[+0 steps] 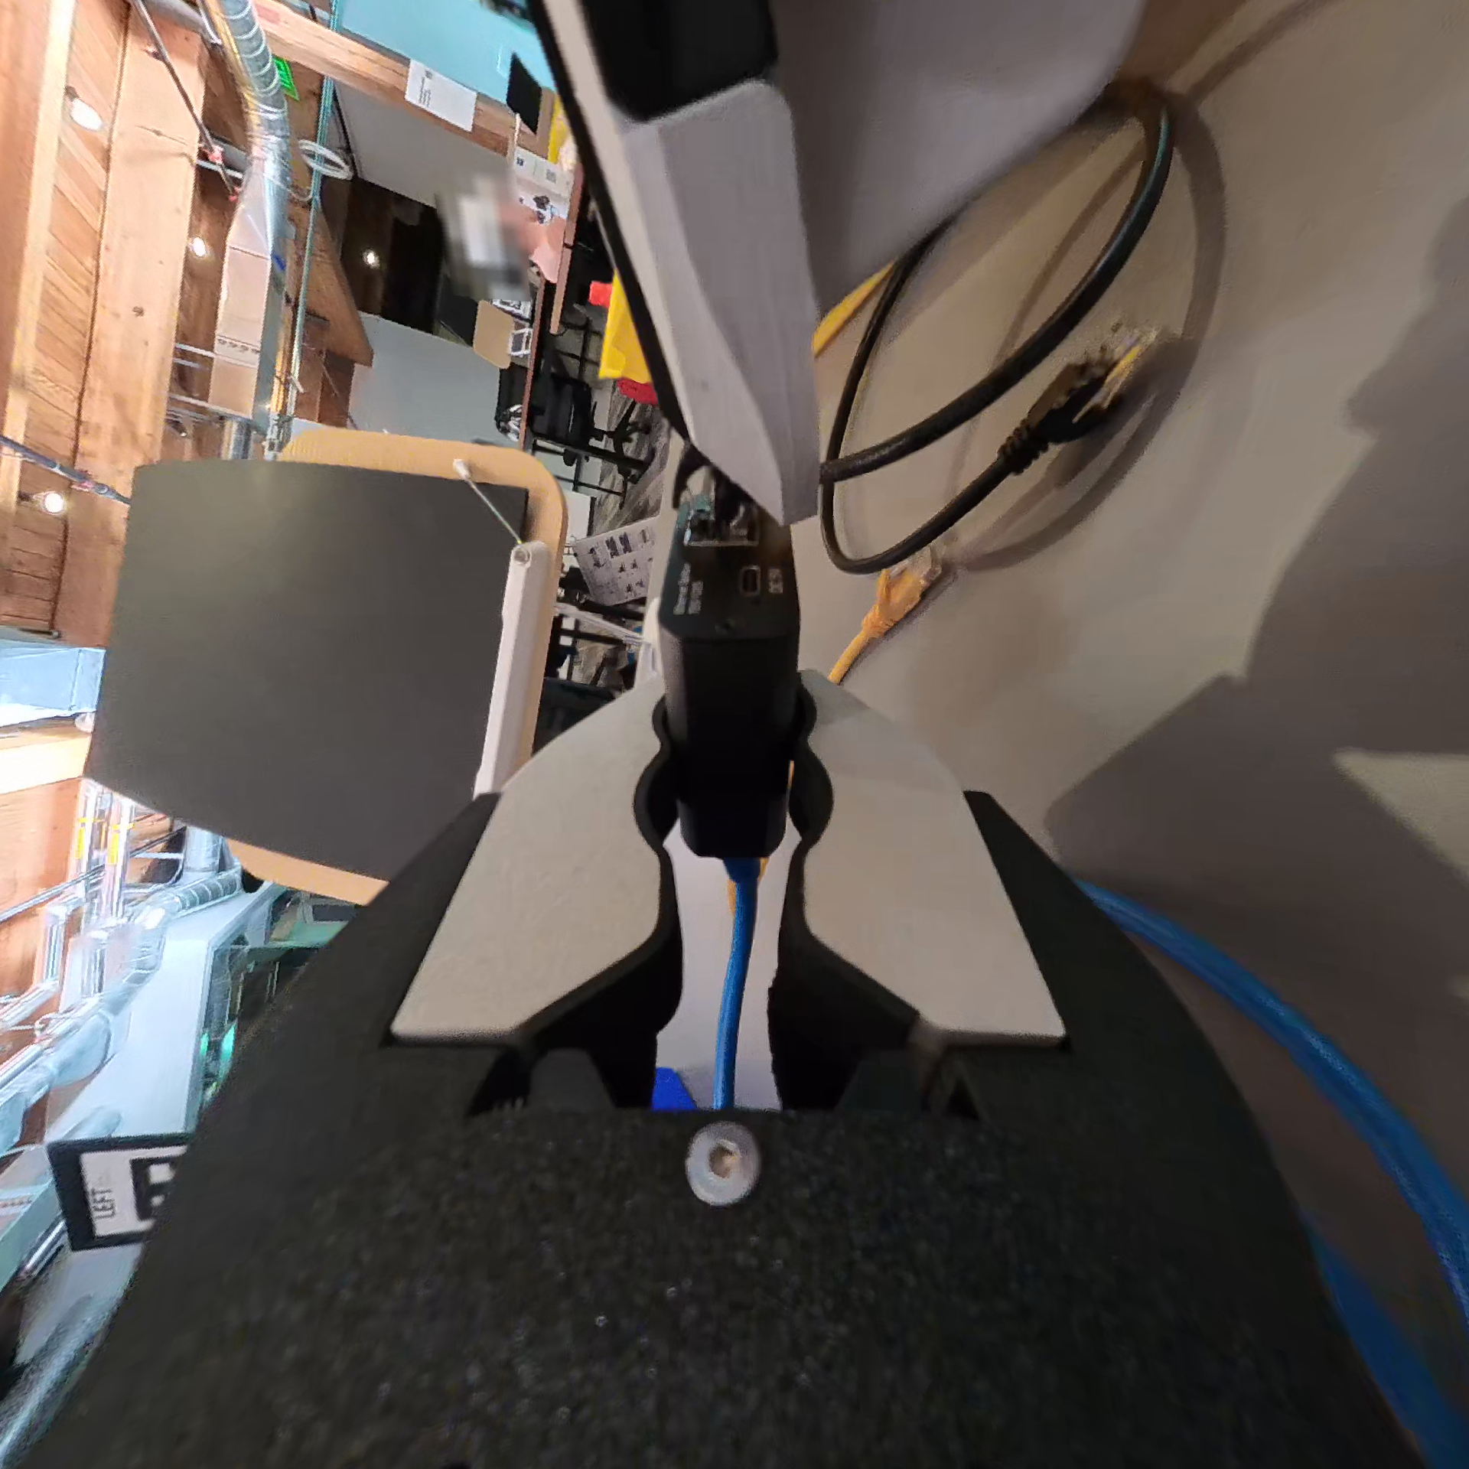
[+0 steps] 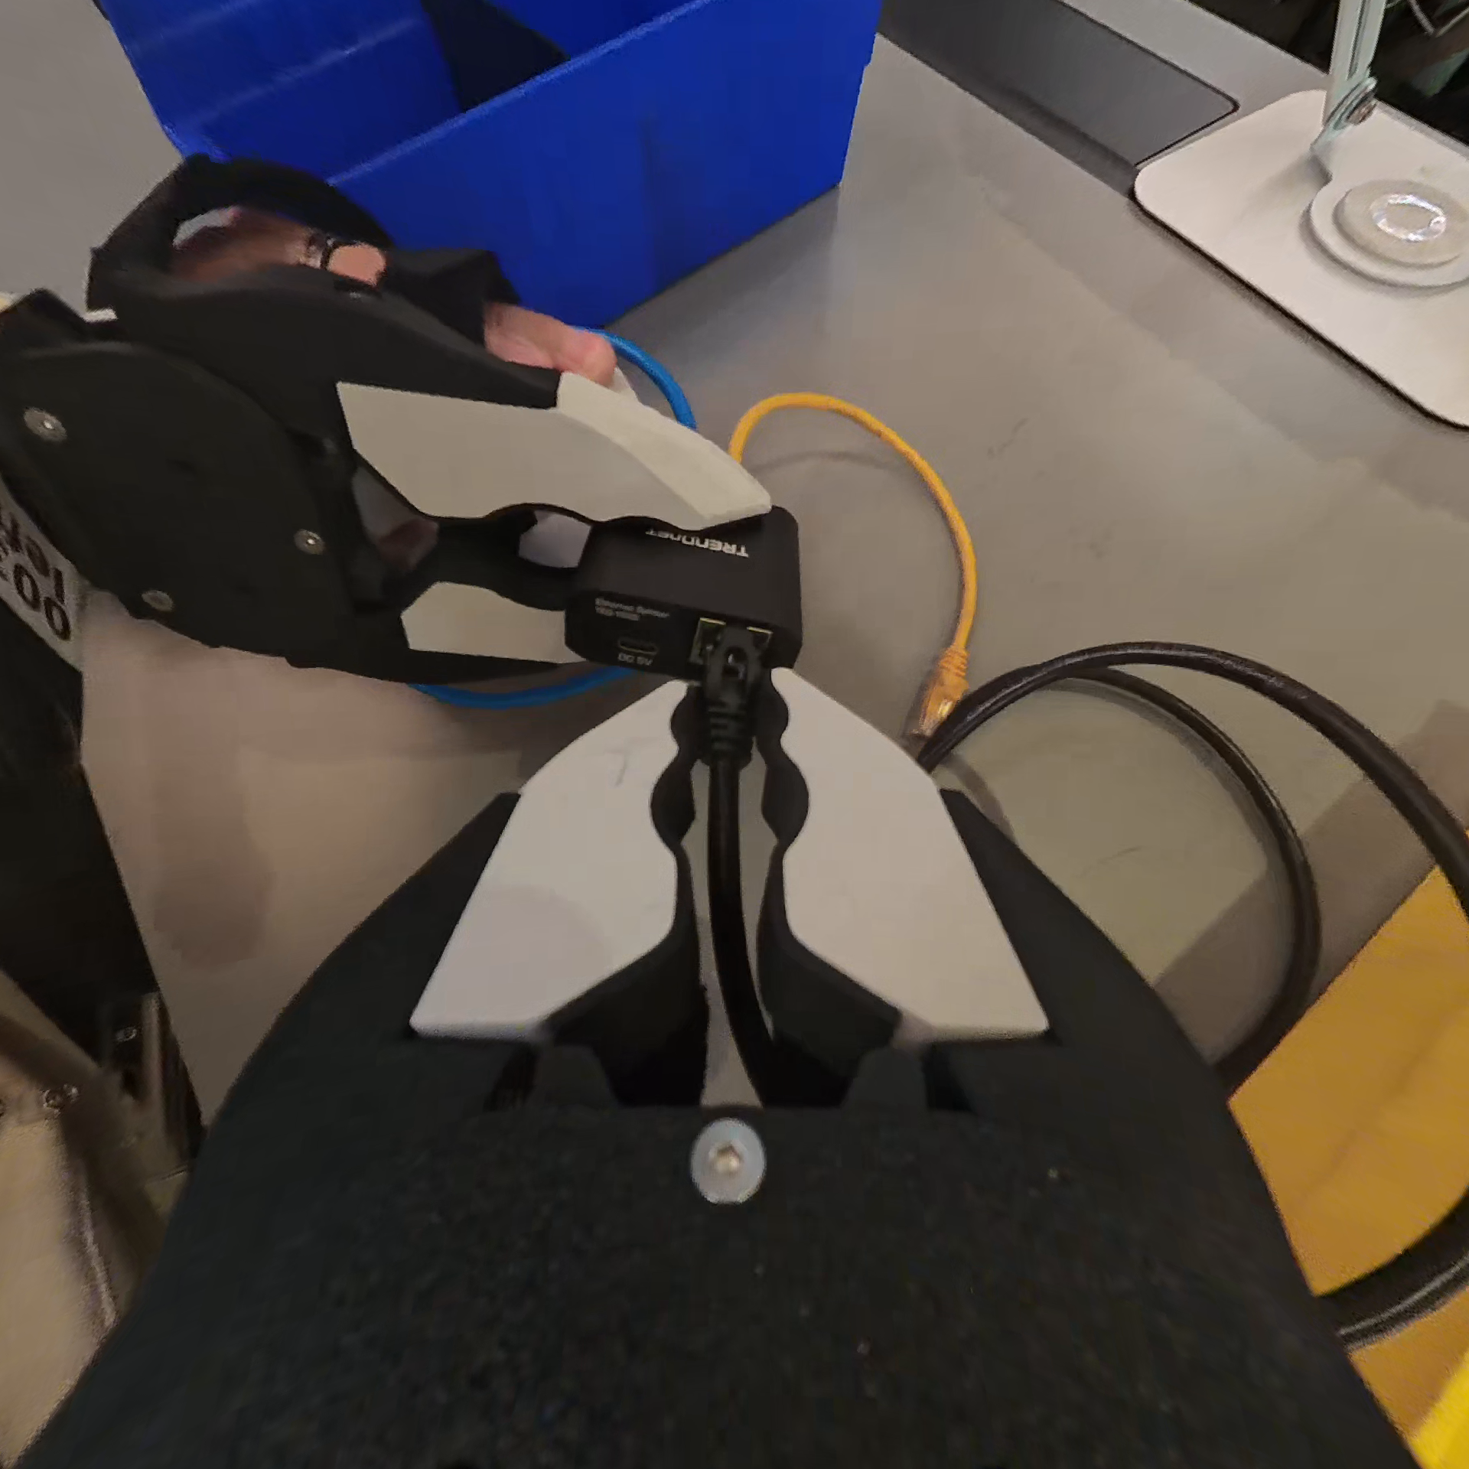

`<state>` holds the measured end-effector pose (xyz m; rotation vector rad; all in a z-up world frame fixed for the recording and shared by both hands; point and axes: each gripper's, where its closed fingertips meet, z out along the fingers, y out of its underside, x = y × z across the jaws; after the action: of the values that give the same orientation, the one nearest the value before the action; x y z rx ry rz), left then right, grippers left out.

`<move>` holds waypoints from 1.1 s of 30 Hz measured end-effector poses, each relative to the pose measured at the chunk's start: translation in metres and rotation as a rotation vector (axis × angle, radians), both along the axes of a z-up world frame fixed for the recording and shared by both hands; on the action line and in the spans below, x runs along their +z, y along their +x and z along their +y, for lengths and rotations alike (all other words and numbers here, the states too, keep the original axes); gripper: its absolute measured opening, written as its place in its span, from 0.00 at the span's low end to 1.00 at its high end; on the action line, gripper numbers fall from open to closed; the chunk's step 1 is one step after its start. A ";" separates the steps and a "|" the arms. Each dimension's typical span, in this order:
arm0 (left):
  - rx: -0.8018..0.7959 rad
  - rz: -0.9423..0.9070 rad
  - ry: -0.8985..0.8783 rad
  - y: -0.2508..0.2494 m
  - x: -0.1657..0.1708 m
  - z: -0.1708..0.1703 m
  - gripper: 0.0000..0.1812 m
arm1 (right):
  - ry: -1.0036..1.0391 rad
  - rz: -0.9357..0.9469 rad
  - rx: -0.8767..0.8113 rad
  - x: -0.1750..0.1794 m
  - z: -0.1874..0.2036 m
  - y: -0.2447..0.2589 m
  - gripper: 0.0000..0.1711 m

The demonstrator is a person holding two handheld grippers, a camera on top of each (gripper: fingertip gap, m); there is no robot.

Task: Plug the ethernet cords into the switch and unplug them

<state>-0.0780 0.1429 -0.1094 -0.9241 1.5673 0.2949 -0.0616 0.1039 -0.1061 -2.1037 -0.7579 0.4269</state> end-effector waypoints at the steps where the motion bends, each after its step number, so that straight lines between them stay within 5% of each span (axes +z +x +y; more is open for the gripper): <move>1: 0.003 -0.004 -0.002 0.001 0.001 -0.002 0.14 | -0.005 -0.002 0.001 0.001 -0.002 0.001 0.08; 7: -0.030 -0.031 0.062 0.005 0.013 -0.017 0.14 | -0.059 0.019 0.035 0.009 -0.016 0.006 0.07; 10: 0.045 -0.036 0.346 -0.001 0.031 -0.015 0.13 | -0.201 0.199 0.028 0.019 -0.020 0.002 0.10; 12: 0.068 -0.038 0.515 -0.003 0.041 -0.015 0.13 | -0.315 0.372 0.016 0.030 -0.021 -0.001 0.24; 13: 0.077 -0.040 0.555 -0.004 0.043 -0.014 0.13 | -0.368 0.453 0.011 0.035 -0.021 -0.001 0.21; 21: 0.090 -0.060 0.600 -0.008 0.050 -0.015 0.13 | -0.725 0.749 0.071 0.041 -0.020 -0.003 0.15; 33: 0.108 -0.029 0.570 -0.009 0.044 -0.010 0.13 | -0.837 0.892 0.059 0.033 -0.020 -0.010 0.09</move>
<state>-0.0867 0.1329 -0.0653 -0.5599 1.3019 0.7565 -0.0714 0.0839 -0.0732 -2.2352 -0.0824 1.7986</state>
